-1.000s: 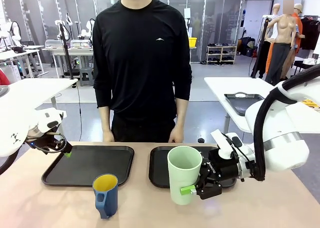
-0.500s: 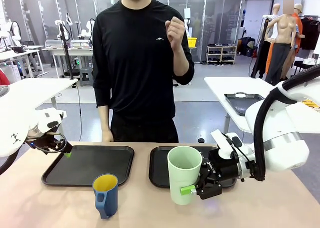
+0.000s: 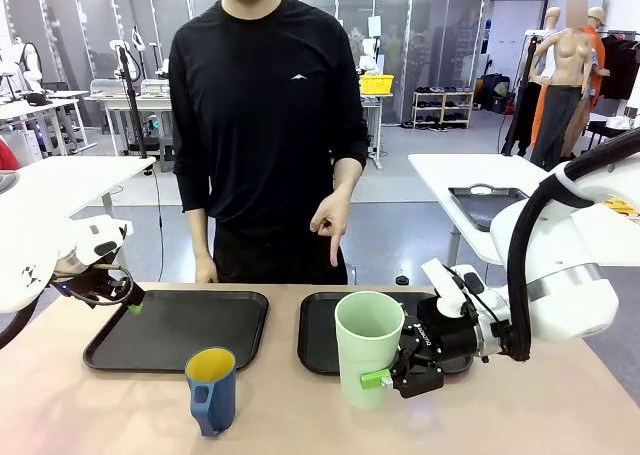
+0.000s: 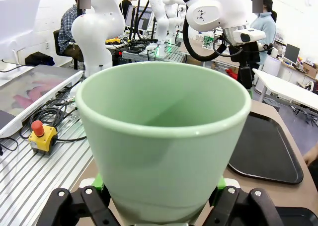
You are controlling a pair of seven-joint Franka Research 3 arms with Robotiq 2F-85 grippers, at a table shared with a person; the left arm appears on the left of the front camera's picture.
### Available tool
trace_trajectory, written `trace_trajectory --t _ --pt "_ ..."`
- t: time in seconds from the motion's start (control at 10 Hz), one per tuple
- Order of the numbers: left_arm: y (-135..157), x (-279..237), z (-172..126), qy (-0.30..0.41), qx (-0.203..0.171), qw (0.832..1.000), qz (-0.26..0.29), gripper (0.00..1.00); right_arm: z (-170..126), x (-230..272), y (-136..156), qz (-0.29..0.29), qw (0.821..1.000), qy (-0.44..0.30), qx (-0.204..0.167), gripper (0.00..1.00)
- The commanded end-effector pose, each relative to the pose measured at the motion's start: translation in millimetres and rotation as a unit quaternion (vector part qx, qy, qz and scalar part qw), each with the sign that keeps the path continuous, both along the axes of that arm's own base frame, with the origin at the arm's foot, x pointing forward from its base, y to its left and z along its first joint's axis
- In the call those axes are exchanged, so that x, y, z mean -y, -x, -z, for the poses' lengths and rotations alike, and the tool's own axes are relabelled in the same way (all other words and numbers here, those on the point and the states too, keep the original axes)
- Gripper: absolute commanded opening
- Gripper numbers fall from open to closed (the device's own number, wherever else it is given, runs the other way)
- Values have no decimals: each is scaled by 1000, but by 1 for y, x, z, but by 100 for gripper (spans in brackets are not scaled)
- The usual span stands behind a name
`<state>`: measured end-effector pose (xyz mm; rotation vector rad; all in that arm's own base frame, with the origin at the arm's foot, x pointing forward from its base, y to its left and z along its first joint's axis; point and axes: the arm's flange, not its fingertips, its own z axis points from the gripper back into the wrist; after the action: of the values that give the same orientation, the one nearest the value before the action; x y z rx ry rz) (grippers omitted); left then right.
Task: Sort and store the cups by type.
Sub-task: Place the picked Reusable plastic cup into the Flat Tray indicated by the person.
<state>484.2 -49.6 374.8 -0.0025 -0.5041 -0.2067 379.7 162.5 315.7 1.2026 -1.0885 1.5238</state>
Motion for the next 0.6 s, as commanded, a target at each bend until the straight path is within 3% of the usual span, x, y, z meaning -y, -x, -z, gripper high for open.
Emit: trace_trajectory --t 0.0,0.2,0.3,0.5 --pt "-1 -2 -1 -1 1 1000 0 100 -1 -3 -1 4 1000 0 2 54" --pt "-1 -2 -1 -1 1 1000 0 100 -1 -3 -1 4 1000 0 2 54" --pt "-1 -2 -1 -1 1 1000 0 100 0 0 0 0 1000 0 0 86" --pt "-1 -2 -1 -1 1 1000 0 100 -2 2 -11 15 1000 8 16 86"
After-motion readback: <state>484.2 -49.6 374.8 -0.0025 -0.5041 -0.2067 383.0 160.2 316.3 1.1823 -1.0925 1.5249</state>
